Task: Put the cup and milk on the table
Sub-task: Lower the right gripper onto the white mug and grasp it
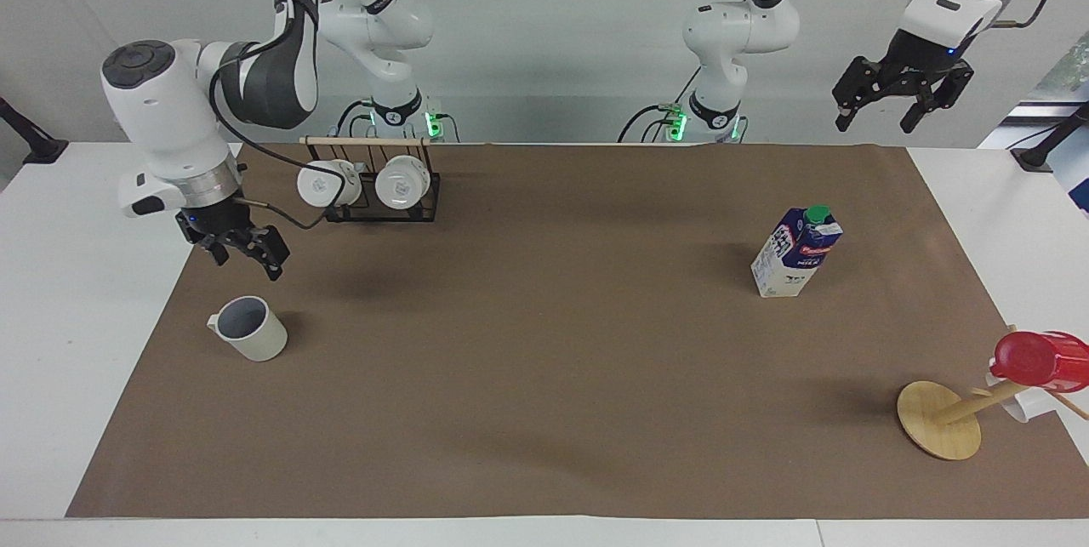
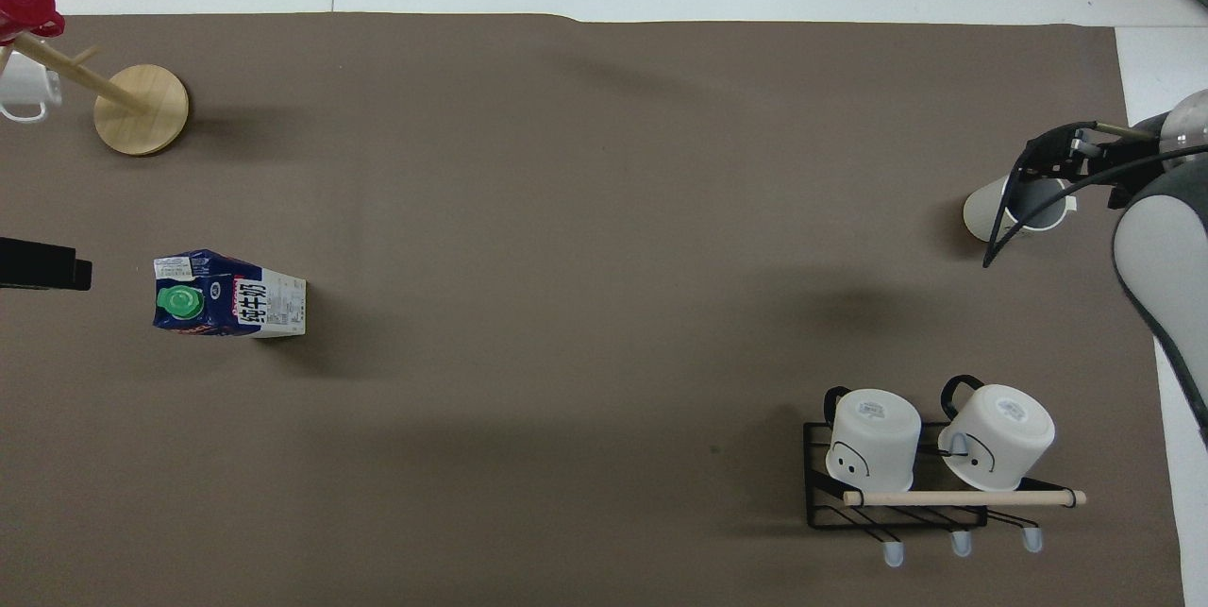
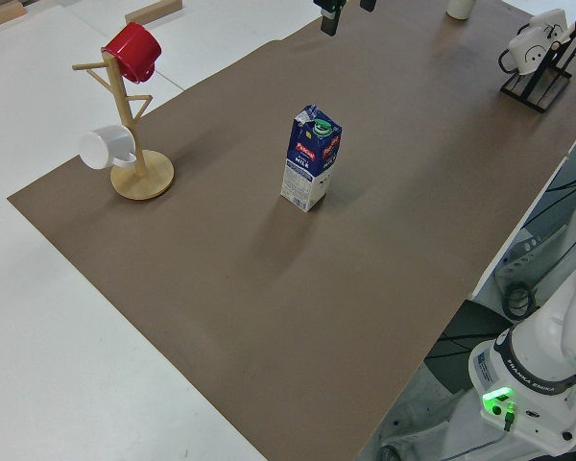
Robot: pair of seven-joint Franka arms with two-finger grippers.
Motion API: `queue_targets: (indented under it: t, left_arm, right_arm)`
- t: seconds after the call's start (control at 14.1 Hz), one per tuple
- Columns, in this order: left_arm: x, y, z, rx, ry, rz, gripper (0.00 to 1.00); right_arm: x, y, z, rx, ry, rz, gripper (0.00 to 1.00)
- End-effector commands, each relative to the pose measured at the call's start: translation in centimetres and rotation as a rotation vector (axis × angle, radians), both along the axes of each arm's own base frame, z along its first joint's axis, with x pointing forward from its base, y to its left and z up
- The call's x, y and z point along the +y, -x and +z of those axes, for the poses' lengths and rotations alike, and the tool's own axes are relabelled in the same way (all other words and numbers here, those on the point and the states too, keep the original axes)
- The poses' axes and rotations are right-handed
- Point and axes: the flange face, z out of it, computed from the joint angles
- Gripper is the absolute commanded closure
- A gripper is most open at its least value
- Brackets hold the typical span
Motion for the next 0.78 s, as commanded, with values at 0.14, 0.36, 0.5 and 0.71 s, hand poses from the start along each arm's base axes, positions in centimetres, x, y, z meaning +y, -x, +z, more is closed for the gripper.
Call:
queue_targets:
  t: [0.14, 0.36, 0.5, 0.71]
  left_arm:
    - [0.0, 0.3, 0.5, 0.005, 0.004, 0.008, 0.0]
    - [0.0, 0.3, 0.5, 0.005, 0.004, 0.008, 0.0]
    - [0.0, 0.3, 0.5, 0.005, 0.004, 0.008, 0.0]
    - [0.0, 0.3, 0.5, 0.005, 0.004, 0.008, 0.0]
  right_arm:
    - [-0.2, -0.1, -0.6, -0.023, -0.007, 0.02, 0.0]
    - [-0.3, -0.3, -1.3, -0.014, -0.009, 0.019, 0.0]
    - [-0.3, -0.5, -1.2, -0.029, -0.005, 0.02, 0.0]
    - [-0.4, -0.7, -2.0, -0.022, -0.007, 0.018, 0.0]
